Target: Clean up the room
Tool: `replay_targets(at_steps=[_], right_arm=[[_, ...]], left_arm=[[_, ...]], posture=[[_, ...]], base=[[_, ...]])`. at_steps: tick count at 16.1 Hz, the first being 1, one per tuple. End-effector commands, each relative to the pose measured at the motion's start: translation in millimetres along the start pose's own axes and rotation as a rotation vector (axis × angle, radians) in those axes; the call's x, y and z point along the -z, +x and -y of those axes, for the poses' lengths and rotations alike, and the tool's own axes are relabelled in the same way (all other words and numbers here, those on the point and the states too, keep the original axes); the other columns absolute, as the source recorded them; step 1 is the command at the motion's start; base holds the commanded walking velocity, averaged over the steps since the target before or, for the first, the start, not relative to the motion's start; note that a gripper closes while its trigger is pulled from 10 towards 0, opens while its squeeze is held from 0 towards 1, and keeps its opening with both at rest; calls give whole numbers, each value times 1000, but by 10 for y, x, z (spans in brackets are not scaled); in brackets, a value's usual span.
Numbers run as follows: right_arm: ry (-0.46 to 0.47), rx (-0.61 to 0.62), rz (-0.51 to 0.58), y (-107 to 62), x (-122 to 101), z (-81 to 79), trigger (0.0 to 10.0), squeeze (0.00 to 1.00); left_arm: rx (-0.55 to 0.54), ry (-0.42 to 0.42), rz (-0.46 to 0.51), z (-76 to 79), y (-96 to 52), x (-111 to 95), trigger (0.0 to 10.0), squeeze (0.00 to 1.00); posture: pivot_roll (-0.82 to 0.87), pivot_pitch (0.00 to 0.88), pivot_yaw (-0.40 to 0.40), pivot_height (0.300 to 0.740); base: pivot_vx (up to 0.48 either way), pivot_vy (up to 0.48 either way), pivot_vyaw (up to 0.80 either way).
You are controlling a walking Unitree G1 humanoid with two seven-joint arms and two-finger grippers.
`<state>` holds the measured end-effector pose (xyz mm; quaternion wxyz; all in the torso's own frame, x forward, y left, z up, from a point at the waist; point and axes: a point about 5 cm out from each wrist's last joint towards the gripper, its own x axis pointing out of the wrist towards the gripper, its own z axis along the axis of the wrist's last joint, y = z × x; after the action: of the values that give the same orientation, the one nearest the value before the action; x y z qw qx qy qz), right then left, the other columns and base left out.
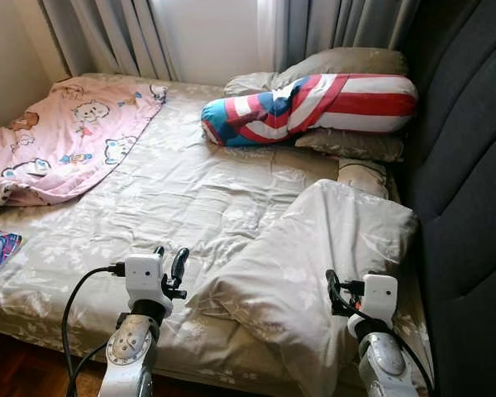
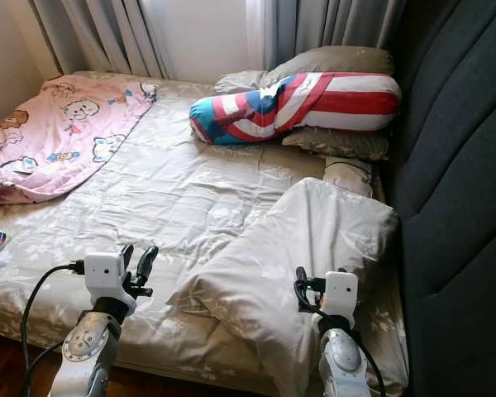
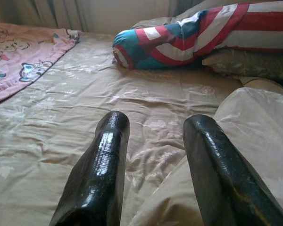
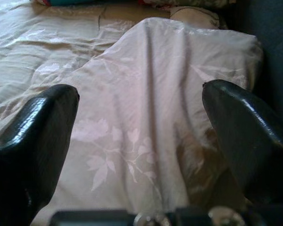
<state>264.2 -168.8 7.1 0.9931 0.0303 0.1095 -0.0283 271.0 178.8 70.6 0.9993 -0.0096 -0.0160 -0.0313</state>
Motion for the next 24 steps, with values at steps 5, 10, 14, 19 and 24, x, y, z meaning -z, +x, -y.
replay_targets(at_steps=[5,10,14,19,24], right_arm=[[-3,-1,-4,15,-16,-20,10000,0],[1,-16,-13,22,-6,-70,10000,0],[6,-12,-20,23,3,-65,10000,0],[18,-12,-16,45,-23,-78,10000,0],[24,-13,-41,55,-4,-85,10000,0]], left_arm=[[-13,-3,-15,-16,-18,13,10000,0],[-5,-4,-22,-19,4,29,10000,0],[-16,-14,-38,-37,4,63,10000,0],[-23,-20,-56,-31,20,98,10000,0],[-31,-16,-69,-43,9,130,10000,0]], posture=[[-18,74,-14,696],[-17,79,-8,696],[-16,81,-7,696],[-14,80,-12,696],[-11,81,-11,696]], base=[[0,0,0],[0,0,0],[0,0,0],[0,366,0],[0,84,-630]])
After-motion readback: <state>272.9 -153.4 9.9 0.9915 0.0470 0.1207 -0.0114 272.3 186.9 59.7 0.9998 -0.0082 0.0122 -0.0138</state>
